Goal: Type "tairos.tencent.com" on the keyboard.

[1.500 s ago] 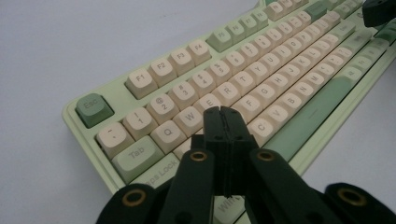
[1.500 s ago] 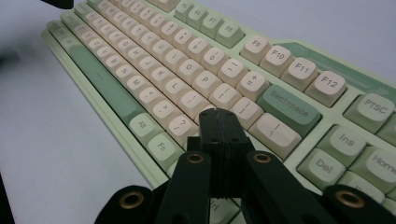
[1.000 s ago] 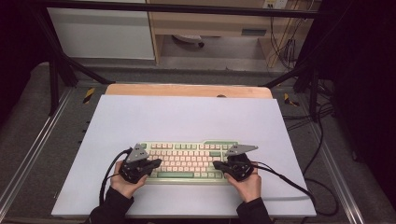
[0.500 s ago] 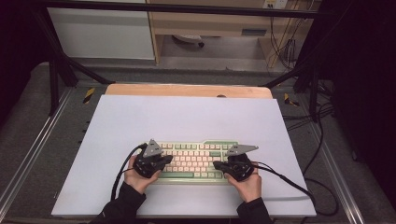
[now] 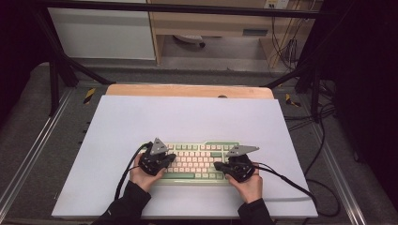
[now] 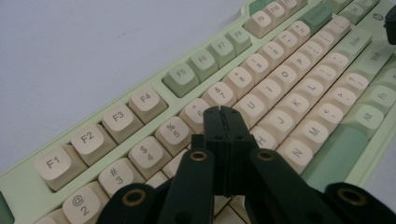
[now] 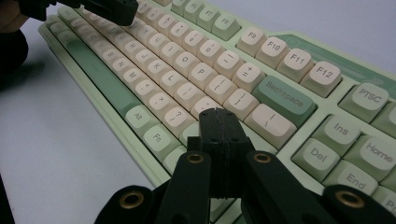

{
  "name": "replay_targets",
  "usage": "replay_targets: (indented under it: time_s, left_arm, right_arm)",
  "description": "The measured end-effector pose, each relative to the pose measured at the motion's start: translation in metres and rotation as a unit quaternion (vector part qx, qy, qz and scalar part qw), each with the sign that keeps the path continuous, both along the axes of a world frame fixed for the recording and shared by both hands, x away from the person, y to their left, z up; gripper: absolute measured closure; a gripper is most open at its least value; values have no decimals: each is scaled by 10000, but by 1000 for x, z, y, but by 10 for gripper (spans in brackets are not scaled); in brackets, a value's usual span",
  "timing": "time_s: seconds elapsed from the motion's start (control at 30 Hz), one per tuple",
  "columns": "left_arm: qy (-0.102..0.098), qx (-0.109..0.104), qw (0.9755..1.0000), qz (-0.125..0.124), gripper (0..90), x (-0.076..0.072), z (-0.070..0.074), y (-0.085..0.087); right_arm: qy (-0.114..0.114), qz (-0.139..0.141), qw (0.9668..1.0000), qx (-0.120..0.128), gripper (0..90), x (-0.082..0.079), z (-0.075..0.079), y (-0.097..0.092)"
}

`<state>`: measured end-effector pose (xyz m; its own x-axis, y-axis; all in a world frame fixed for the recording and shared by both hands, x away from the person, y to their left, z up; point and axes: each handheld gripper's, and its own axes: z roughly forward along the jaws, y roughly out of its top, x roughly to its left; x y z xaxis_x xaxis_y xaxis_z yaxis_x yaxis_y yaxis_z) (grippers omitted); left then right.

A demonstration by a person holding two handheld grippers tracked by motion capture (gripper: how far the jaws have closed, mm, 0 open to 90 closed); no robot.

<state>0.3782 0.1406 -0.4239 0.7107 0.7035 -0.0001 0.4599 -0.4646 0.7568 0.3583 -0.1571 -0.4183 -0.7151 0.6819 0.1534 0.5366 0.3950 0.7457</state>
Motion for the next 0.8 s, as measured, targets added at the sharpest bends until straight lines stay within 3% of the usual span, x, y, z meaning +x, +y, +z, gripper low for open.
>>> replay_targets:
  time_s: [0.43,0.8]
  left_arm:
    - [34,36,10000,-31,900,2,-6,0]
    - [5,9,10000,-81,900,-3,-1,4]
  right_arm:
    - [-8,-15,10000,16,900,-1,2,-1]
    - [-36,11,10000,17,900,-1,2,-1]
